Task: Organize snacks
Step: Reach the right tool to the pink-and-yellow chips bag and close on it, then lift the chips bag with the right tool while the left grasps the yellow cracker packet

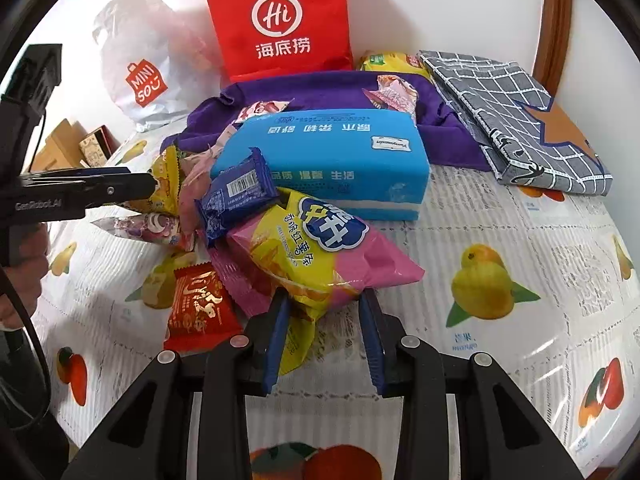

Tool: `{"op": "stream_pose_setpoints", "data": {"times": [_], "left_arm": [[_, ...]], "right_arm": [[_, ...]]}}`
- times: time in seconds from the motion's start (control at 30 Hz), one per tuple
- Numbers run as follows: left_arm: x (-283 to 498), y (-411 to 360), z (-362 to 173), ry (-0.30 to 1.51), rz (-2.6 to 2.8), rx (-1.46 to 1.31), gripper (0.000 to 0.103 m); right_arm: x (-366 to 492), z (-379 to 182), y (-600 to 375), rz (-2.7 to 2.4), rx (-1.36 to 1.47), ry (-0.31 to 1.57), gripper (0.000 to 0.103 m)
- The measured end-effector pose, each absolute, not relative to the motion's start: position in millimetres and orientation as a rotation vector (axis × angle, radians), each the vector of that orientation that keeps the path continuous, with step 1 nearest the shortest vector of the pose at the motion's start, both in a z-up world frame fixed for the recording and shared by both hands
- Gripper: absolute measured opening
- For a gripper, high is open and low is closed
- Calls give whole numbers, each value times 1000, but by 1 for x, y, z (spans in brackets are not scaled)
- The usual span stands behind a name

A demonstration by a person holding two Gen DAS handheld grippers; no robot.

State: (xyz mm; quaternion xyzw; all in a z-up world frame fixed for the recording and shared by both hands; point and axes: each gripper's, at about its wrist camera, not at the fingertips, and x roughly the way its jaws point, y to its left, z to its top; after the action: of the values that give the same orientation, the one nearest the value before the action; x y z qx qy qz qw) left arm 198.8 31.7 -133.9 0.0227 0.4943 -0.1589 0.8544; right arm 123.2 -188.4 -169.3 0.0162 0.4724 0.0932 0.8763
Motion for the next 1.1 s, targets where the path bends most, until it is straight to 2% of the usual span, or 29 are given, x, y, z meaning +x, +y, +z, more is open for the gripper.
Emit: {"op": "stream_pose_setpoints", "data": {"times": [0.7, 0.77, 0.83, 1.0, 1.1], "left_arm": [[188, 55, -145, 1076, -277, -97, 70], [187, 54, -146, 1082, -265, -107, 70], [185, 54, -145, 1084, -260, -118, 70], [187, 51, -142, 1078, -235, -128, 70], [194, 55, -143, 1081, -197, -150, 70]], "right_arm": [[97, -159, -231, 152, 62, 958, 33], [100, -161, -237, 158, 95, 978, 38], [105, -164, -241, 156, 129, 989, 60], [119, -171, -244, 187, 234, 990, 73], [134, -175, -237, 200, 256, 994, 74]]}}
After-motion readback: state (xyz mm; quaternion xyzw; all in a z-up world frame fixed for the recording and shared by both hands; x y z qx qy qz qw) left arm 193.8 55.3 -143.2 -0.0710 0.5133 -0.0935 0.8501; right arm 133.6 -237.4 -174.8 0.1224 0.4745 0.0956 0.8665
